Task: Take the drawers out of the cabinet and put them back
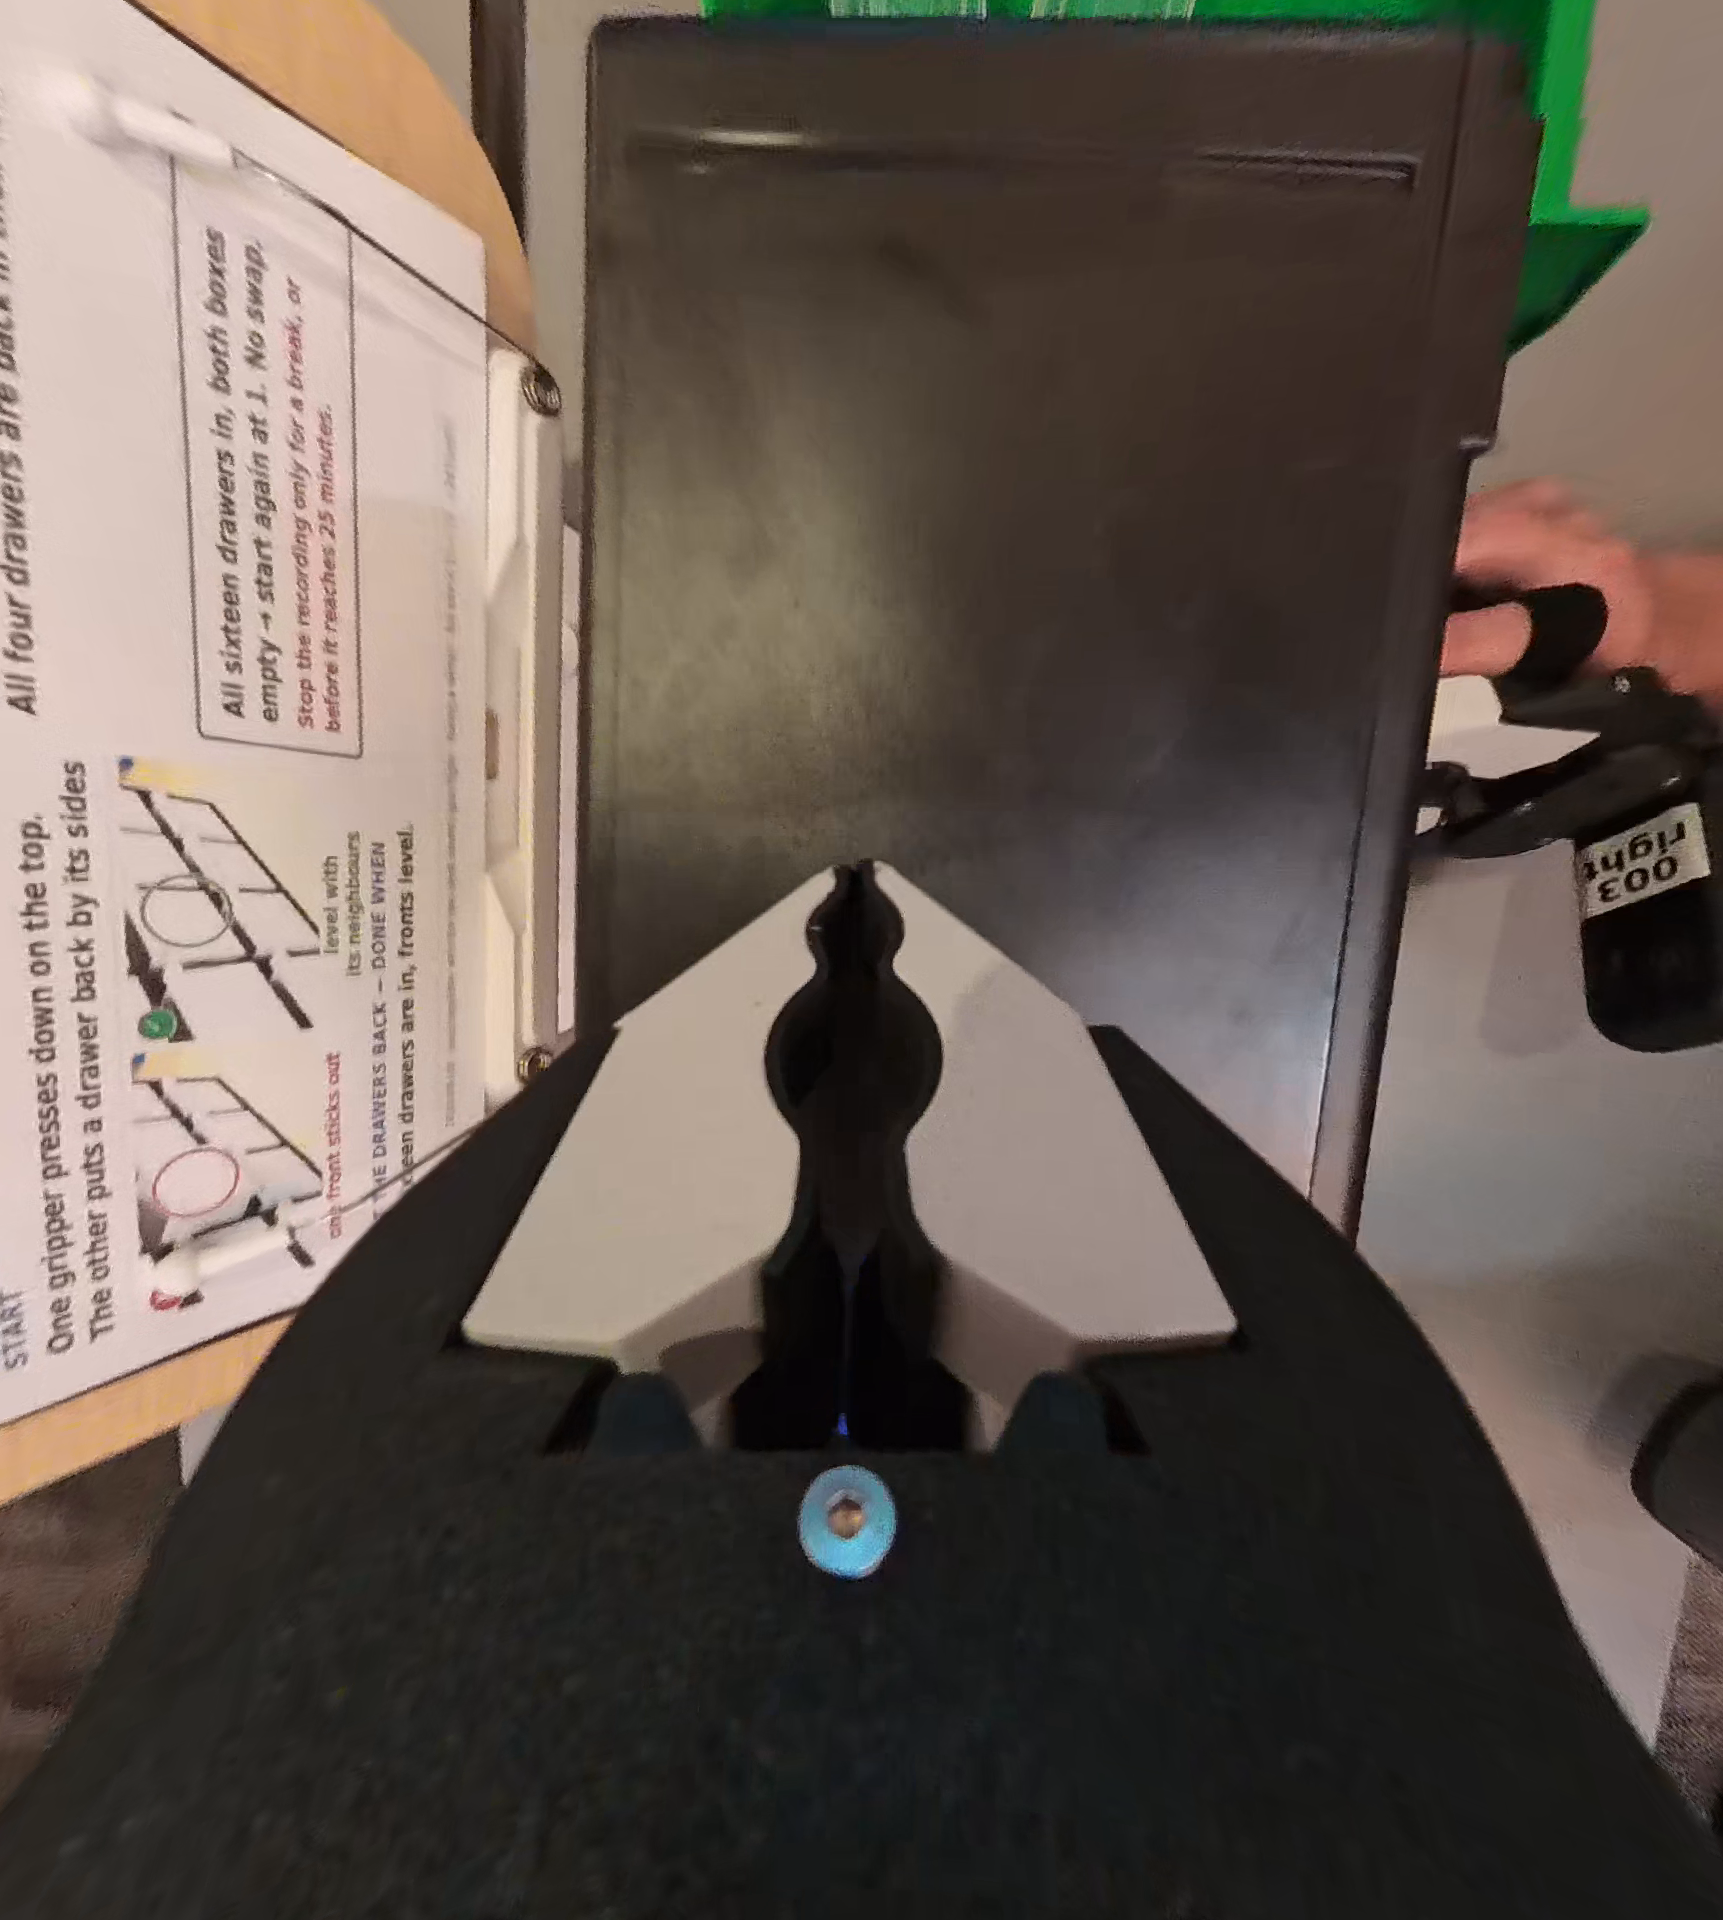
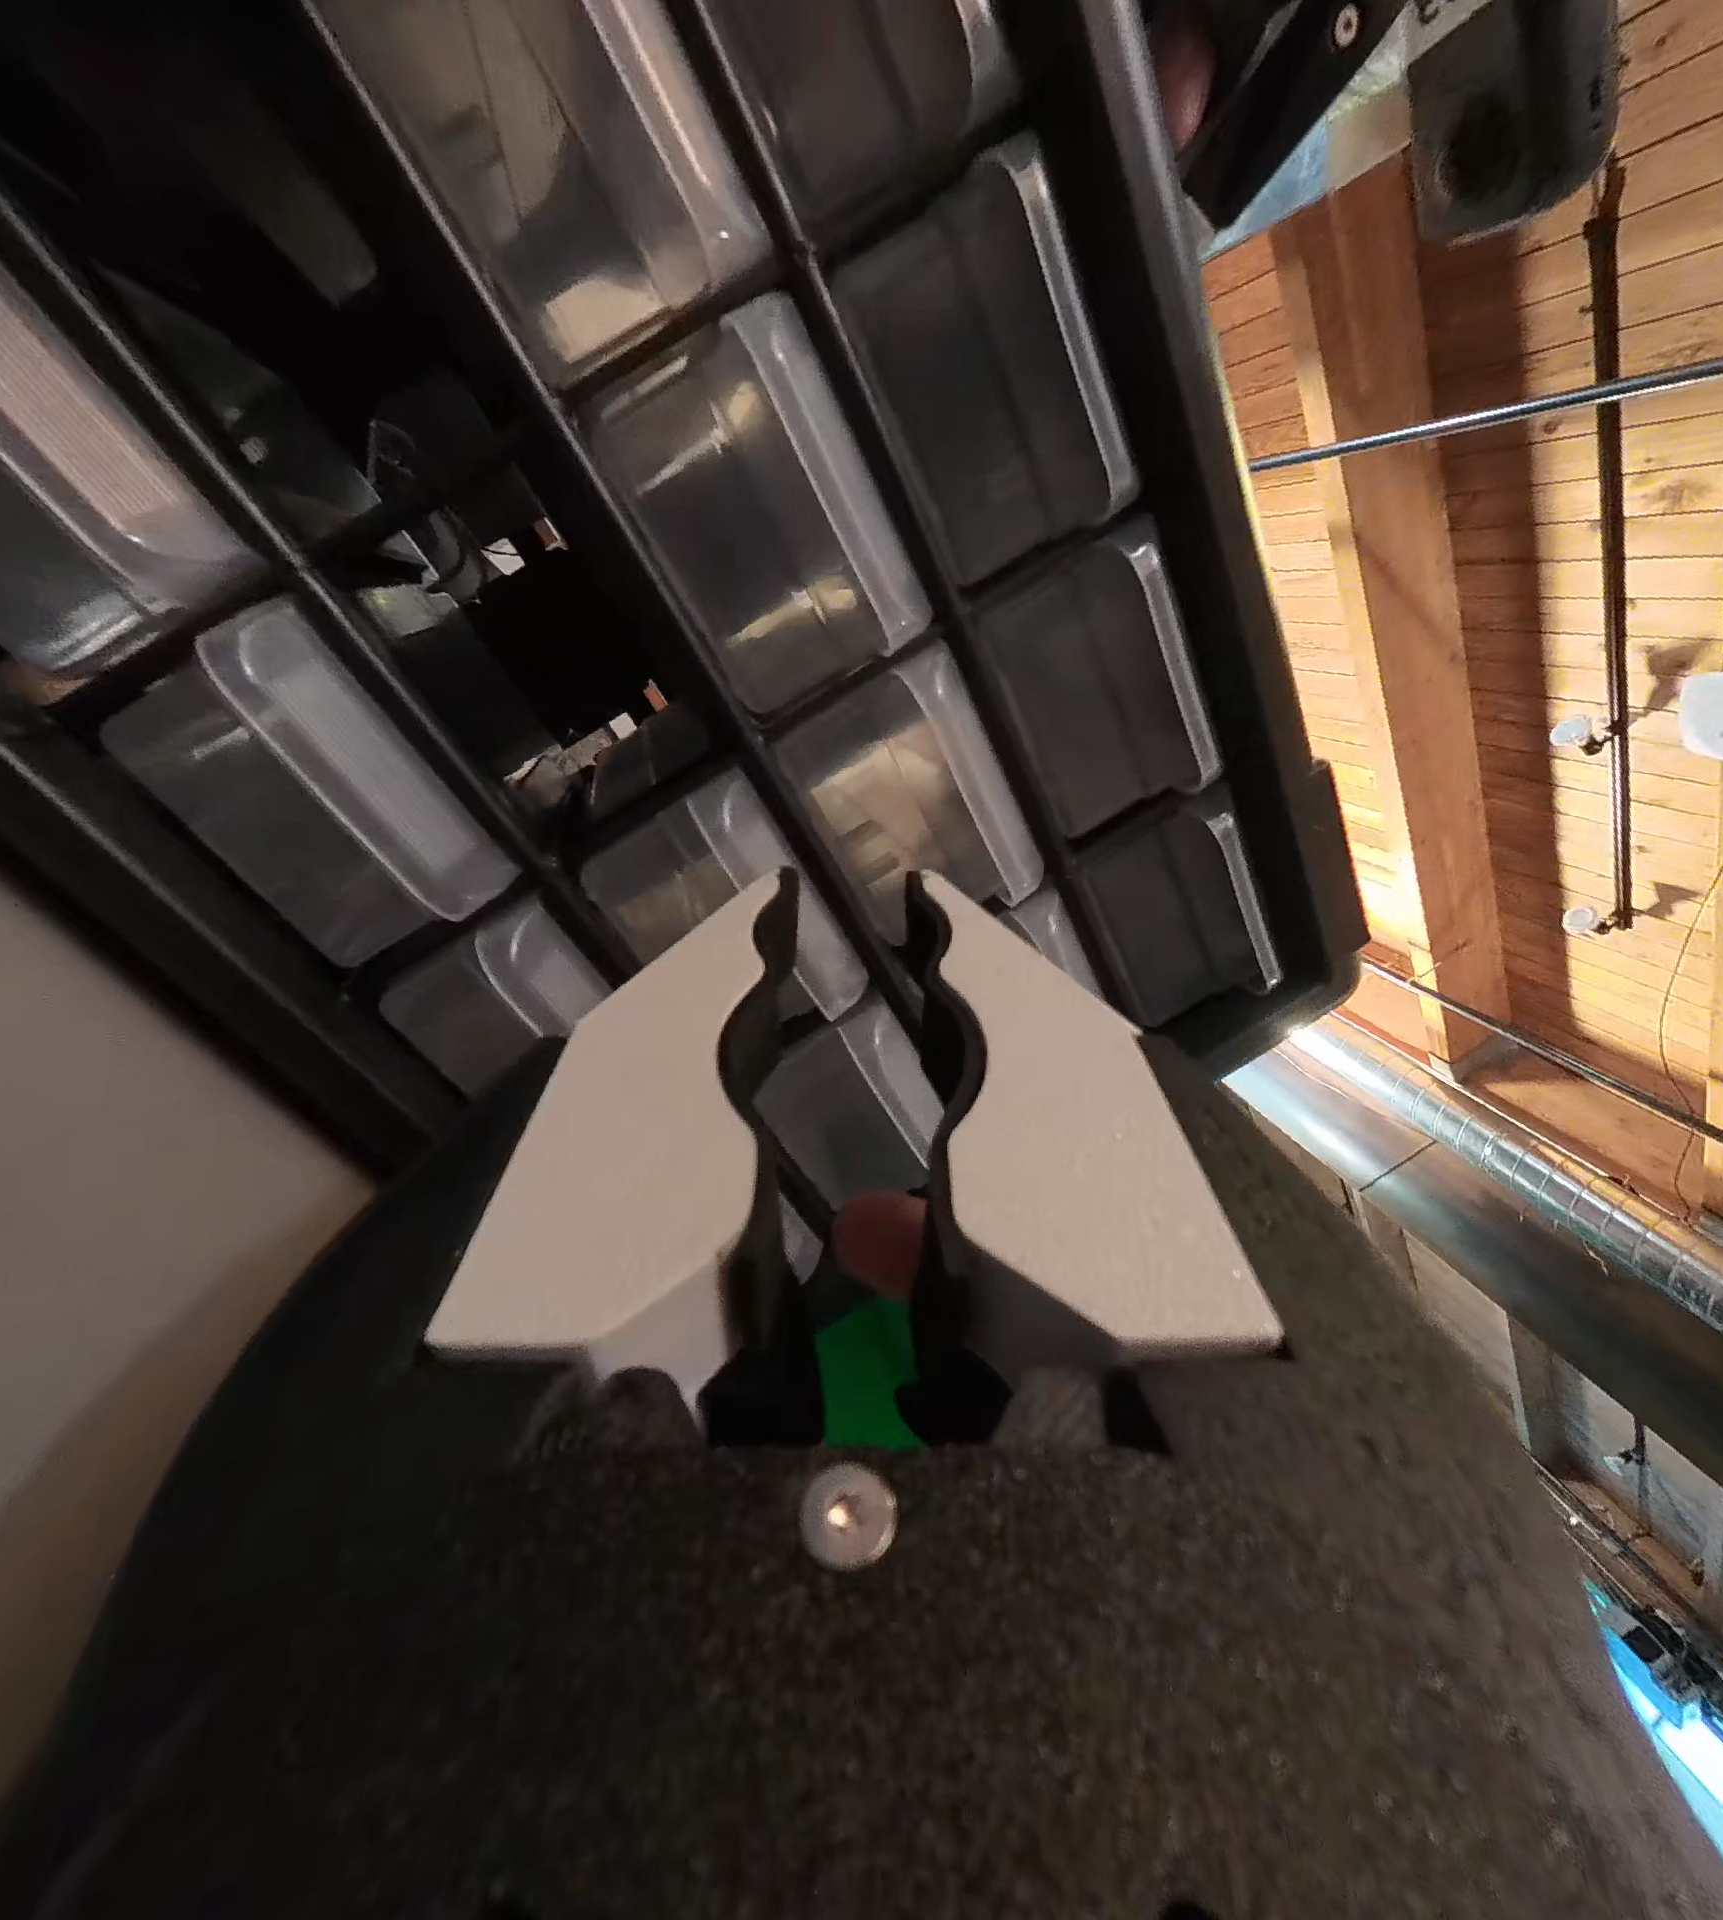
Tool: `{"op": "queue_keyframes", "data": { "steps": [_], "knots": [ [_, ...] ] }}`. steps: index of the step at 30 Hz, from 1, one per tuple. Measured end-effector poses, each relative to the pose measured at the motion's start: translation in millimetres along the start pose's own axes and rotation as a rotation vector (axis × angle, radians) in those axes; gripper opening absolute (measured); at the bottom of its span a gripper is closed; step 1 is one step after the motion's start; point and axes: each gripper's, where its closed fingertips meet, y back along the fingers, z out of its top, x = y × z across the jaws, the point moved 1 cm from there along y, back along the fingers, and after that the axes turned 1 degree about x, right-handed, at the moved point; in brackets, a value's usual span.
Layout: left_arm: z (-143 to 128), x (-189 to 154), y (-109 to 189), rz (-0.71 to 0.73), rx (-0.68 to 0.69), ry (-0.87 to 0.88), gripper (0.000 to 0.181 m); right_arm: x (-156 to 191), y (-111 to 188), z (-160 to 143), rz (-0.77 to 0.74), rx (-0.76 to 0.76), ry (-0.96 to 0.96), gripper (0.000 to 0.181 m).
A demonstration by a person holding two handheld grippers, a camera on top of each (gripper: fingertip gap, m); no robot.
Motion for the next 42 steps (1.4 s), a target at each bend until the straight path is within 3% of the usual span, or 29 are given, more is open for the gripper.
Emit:
{"op": "queue_keyframes", "data": {
  "steps": [8, 24, 42],
  "knots": [
    [0.1, 1.0, -0.2, -0.043, 0.04, 0.076, 0.0, 15.9, 11.2, 16.1, 0.043, -0.074, 0.086, 0.019],
    [0.7, 0.6, -0.3, 0.013, 0.063, 0.102, 0.0, 2.6, -0.6, 14.8, -0.044, -0.051, 0.051, 0.017],
    [0.7, 0.3, -0.5, 0.027, 0.09, 0.113, 0.0, 14.6, 6.2, 3.4, 0.029, 0.018, 0.101, 0.016]
  ]
}}
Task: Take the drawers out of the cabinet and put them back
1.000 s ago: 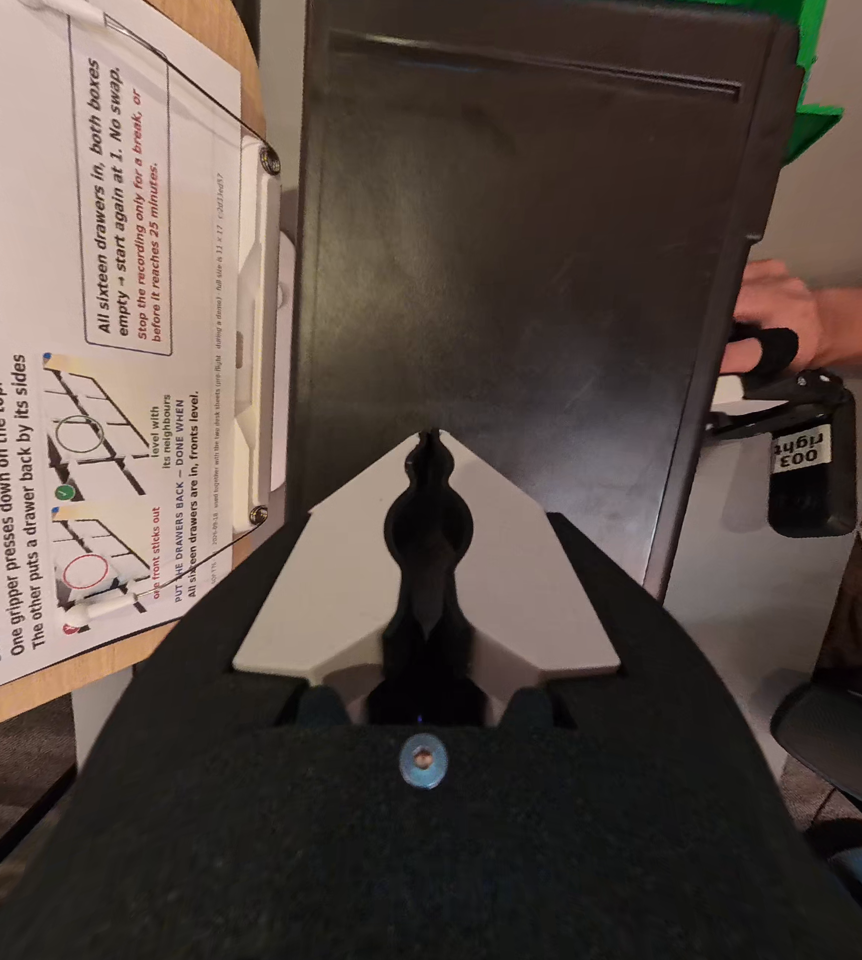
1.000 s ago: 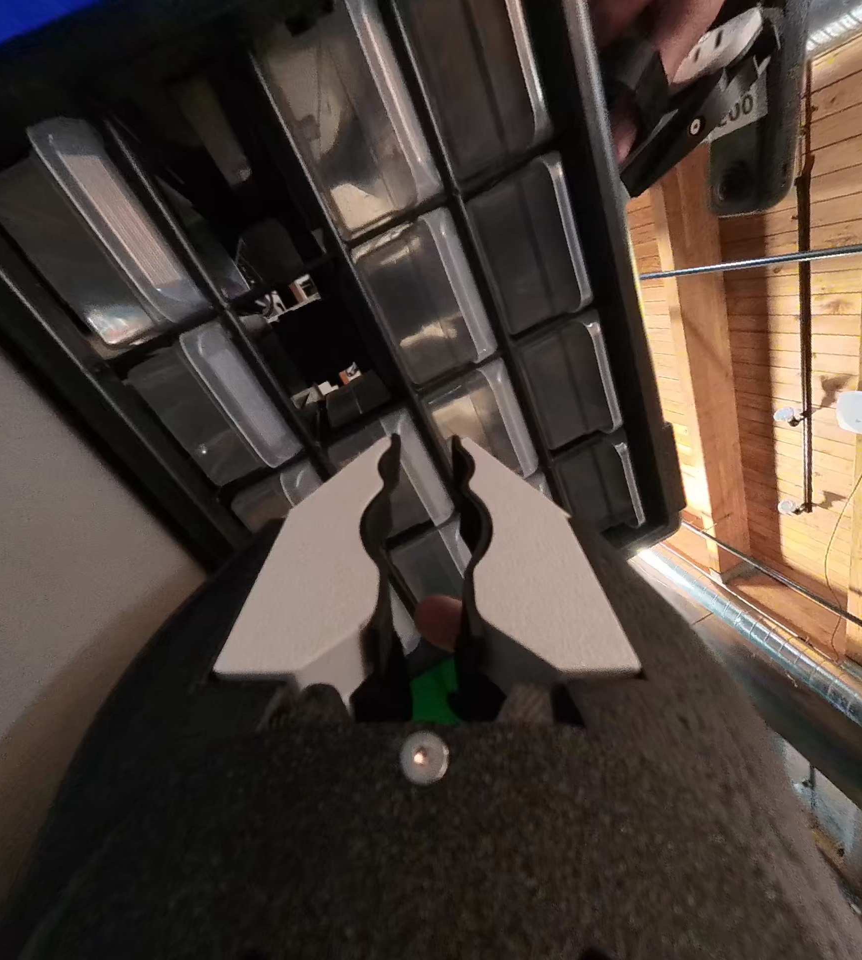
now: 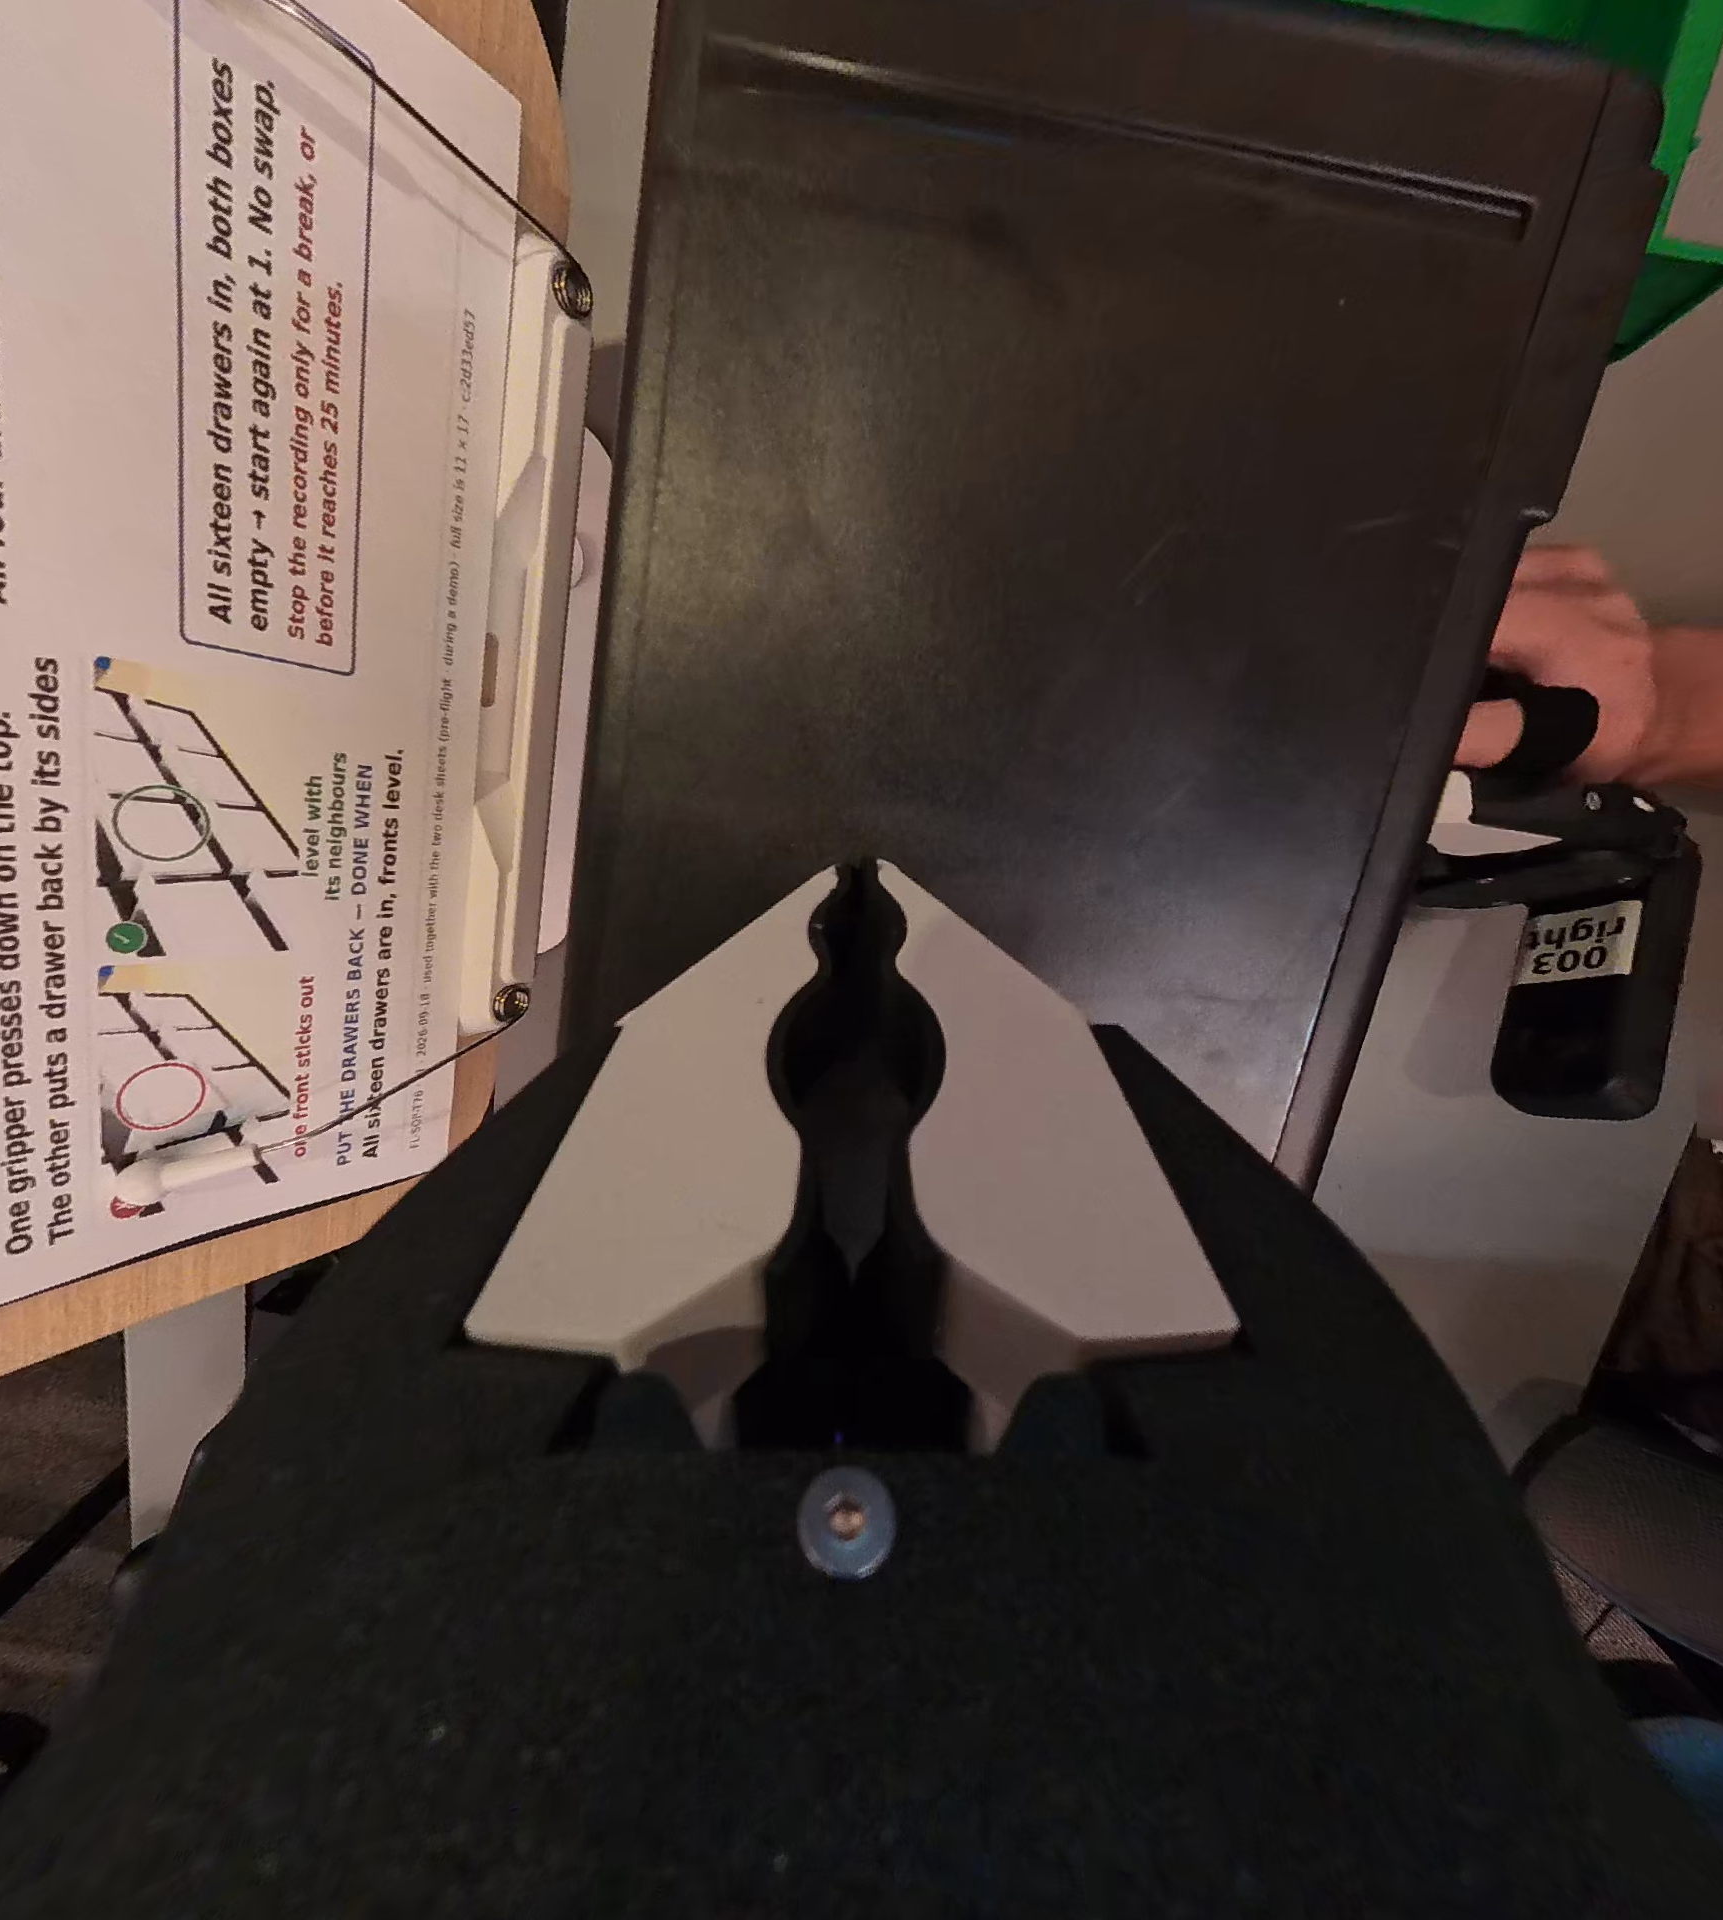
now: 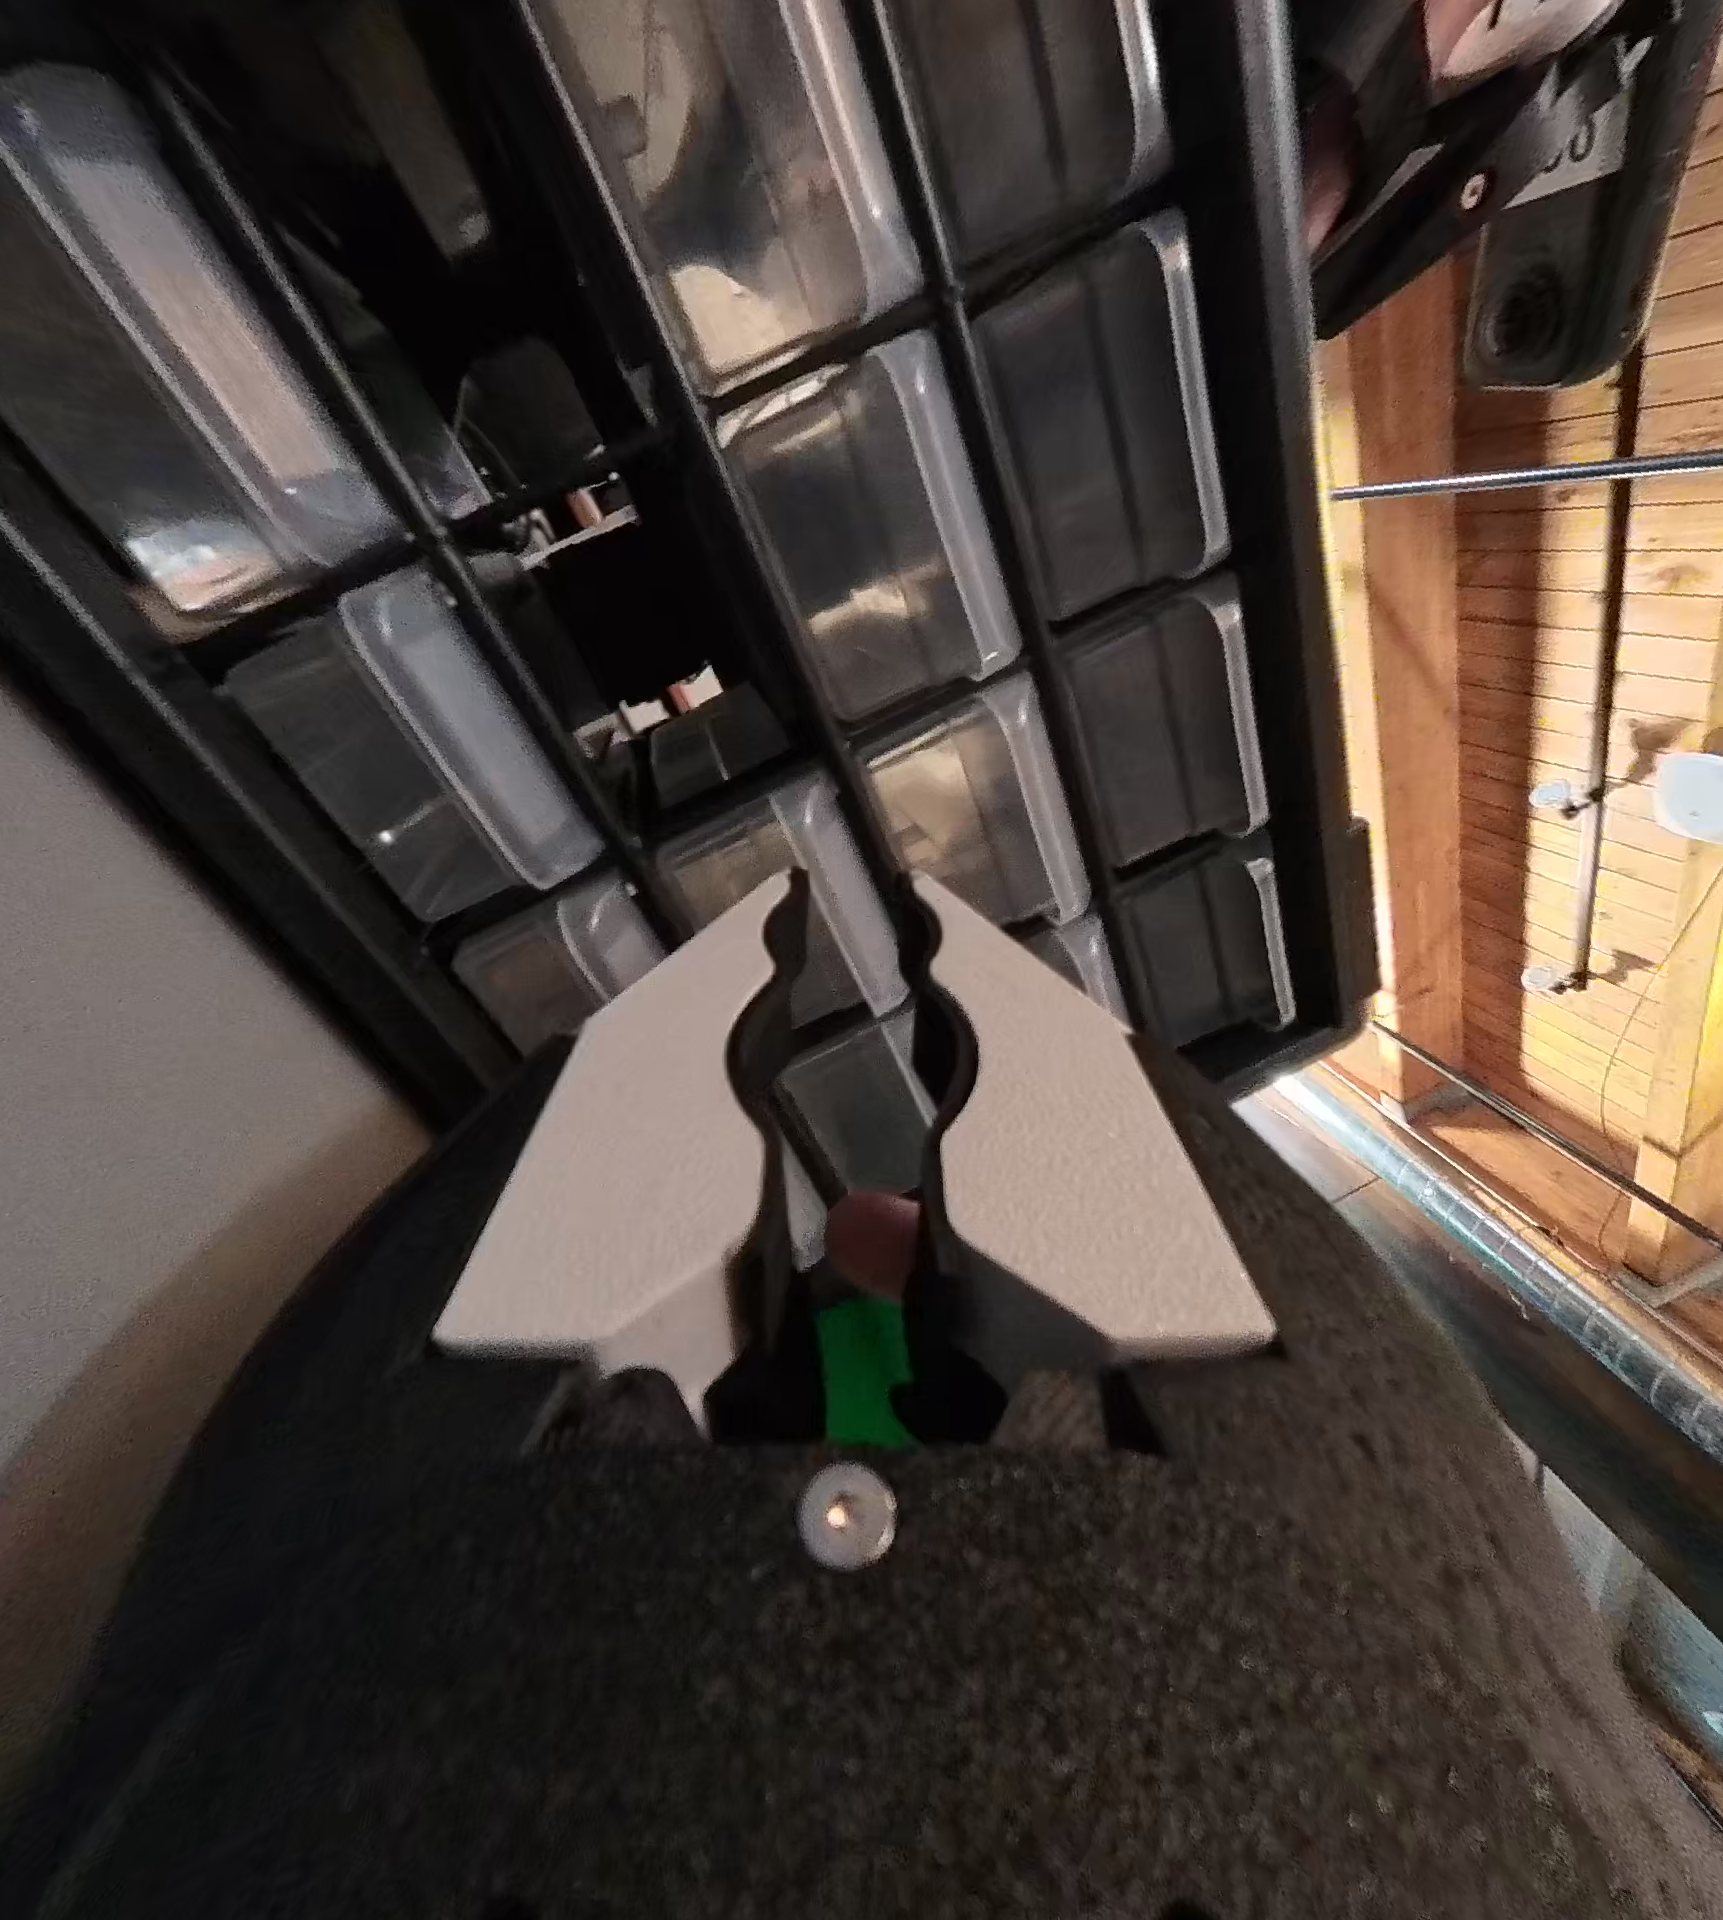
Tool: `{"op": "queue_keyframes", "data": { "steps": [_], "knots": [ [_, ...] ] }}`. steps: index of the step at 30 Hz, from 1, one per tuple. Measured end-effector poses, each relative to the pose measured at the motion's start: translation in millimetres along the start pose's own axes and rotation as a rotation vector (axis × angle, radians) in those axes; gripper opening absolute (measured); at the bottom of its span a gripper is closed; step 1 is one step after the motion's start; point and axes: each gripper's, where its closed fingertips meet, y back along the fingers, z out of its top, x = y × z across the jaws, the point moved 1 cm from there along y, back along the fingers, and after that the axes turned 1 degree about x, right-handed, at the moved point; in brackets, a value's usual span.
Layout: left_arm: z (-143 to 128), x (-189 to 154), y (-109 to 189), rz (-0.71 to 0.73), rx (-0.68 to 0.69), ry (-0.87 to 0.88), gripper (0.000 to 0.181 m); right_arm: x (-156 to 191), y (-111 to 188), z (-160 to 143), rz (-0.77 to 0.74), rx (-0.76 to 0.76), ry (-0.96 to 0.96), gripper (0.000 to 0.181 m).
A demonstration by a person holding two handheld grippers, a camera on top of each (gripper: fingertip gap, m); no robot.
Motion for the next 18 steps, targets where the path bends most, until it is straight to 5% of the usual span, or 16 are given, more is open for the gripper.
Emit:
{"op": "queue_keyframes", "data": {
  "steps": [7, 18],
  "knots": [
    [-0.1, -0.4, -0.2, 0.016, 0.01, -0.012, 0.0, 1.7, -14.0, -17.9, -0.002, 0.079, 0.021, 0.027],
    [0.3, -0.3, -0.3, 0.036, 0.054, -0.024, 0.0, -1.3, -16.6, -17.0, -0.023, 0.084, 0.025, 0.008]
  ]
}}
